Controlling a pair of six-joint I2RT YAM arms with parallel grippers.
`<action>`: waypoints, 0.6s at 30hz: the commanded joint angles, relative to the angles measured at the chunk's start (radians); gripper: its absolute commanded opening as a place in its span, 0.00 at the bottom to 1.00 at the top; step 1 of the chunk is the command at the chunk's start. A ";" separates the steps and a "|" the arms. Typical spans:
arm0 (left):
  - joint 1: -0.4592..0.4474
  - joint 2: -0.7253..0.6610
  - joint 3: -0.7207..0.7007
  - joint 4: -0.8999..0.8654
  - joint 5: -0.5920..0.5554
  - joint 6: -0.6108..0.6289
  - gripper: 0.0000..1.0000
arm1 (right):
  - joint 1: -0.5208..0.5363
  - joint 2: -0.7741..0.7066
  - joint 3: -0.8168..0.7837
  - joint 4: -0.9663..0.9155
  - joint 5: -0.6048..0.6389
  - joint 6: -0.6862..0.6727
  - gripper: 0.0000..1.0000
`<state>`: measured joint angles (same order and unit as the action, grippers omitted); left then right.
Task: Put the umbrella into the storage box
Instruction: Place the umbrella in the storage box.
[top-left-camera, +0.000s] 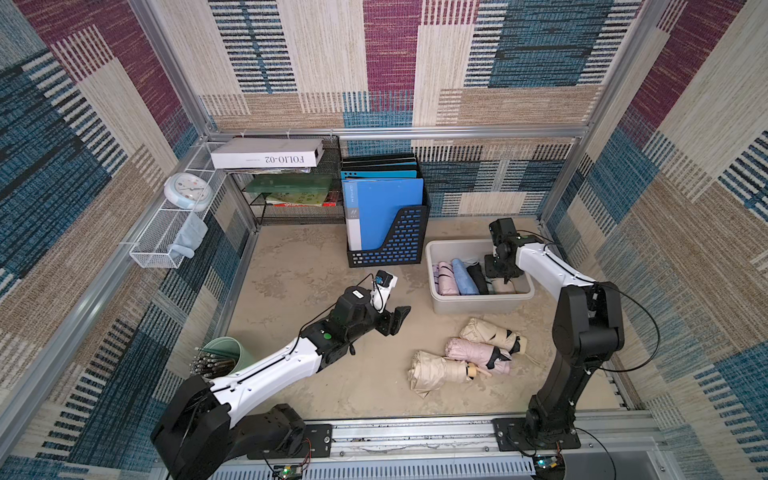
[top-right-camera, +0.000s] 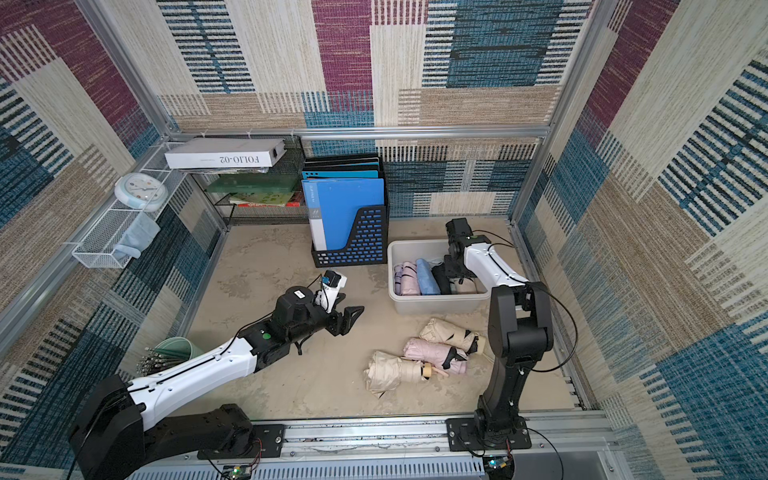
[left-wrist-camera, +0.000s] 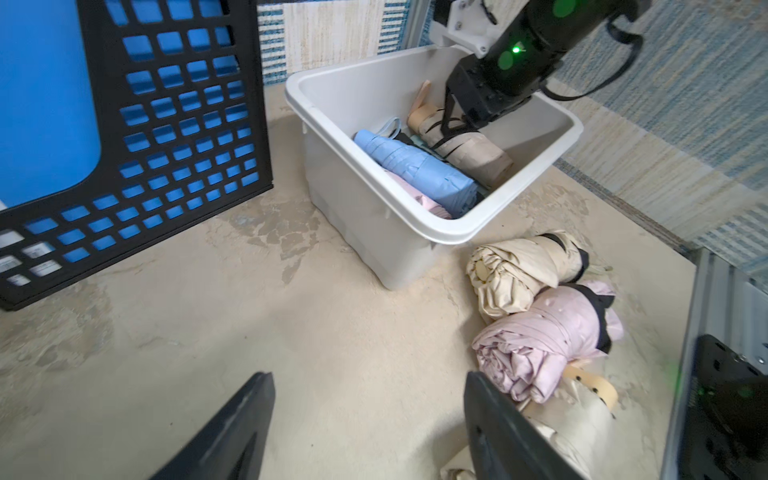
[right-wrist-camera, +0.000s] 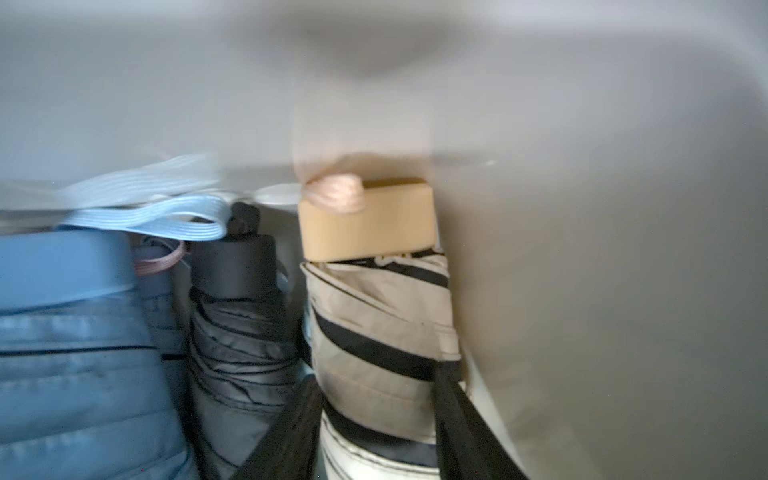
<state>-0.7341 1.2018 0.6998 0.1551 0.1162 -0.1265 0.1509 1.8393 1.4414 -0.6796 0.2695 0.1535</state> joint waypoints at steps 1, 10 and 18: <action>-0.037 -0.005 0.013 -0.053 0.085 0.086 0.77 | 0.000 -0.053 0.006 0.029 -0.088 0.014 0.55; -0.220 0.068 0.085 -0.266 0.193 0.351 0.81 | 0.001 -0.349 -0.107 0.121 -0.376 0.049 0.73; -0.326 0.197 0.185 -0.417 0.097 0.577 0.82 | 0.000 -0.606 -0.237 0.158 -0.417 0.156 0.76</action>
<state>-1.0378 1.3705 0.8581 -0.1761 0.2527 0.3237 0.1509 1.2839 1.2274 -0.5579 -0.1150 0.2577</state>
